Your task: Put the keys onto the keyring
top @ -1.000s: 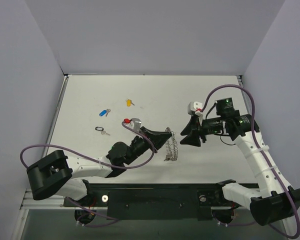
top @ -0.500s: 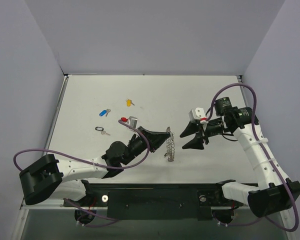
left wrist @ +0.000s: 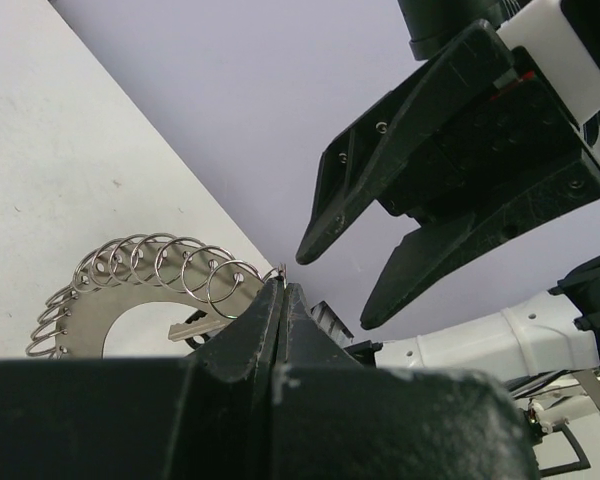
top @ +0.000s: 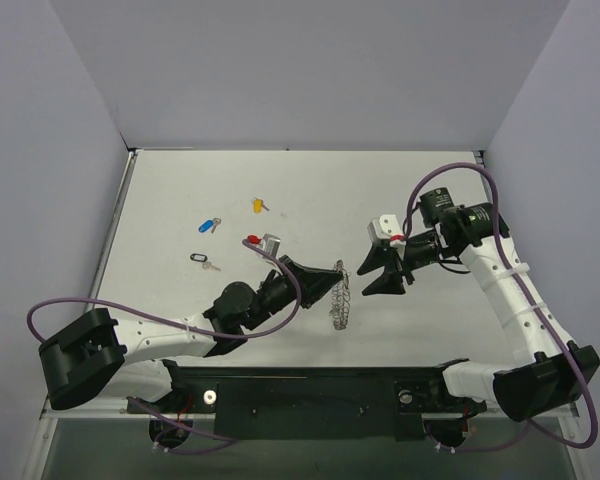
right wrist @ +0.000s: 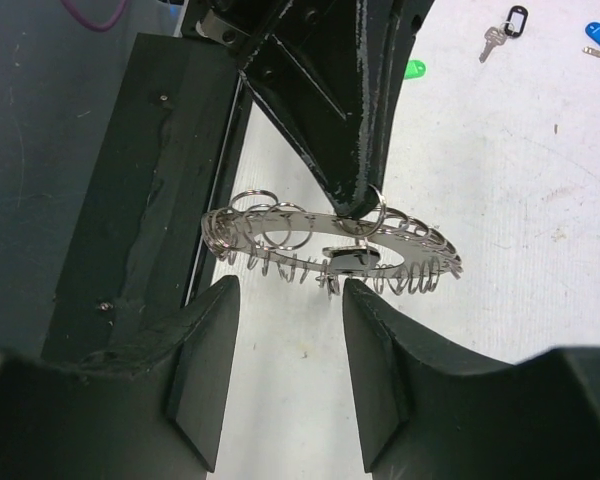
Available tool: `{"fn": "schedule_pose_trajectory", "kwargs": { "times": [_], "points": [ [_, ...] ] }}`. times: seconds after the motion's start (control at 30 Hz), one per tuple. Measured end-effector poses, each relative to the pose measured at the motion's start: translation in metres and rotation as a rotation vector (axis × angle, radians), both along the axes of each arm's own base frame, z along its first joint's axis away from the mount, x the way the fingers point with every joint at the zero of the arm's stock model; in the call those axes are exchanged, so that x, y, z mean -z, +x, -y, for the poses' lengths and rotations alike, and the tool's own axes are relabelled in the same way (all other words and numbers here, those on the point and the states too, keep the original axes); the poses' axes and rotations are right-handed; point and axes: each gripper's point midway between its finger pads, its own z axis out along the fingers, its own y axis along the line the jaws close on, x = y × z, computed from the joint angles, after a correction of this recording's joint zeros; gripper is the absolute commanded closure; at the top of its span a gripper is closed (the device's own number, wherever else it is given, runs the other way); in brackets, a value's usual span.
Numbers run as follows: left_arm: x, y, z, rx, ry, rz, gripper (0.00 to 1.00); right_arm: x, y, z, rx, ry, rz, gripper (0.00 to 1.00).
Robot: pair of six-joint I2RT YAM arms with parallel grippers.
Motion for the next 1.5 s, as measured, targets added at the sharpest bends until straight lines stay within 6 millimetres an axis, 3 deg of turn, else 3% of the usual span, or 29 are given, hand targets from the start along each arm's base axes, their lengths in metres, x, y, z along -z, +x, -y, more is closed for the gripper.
{"fn": "schedule_pose_trajectory", "kwargs": {
  "times": [0.57, 0.93, 1.13, 1.5],
  "points": [
    [-0.002, -0.011, 0.007, 0.068, 0.016, 0.039, 1.0, 0.009, 0.008, -0.007, -0.026, -0.104, 0.059, 0.66],
    [-0.004, -0.012, 0.01, 0.083, 0.012, 0.048, 1.0, 0.01, 0.013, -0.008, -0.005, -0.116, 0.064, 0.81],
    [-0.005, -0.012, 0.01, 0.082, 0.008, 0.05, 1.0, 0.011, 0.017, -0.01, 0.011, -0.121, 0.067, 0.96],
    [-0.008, -0.006, 0.006, 0.035, -0.016, 0.032, 1.0, 0.012, 0.017, -0.012, 0.031, -0.115, 0.084, 1.0]
  ]
}}
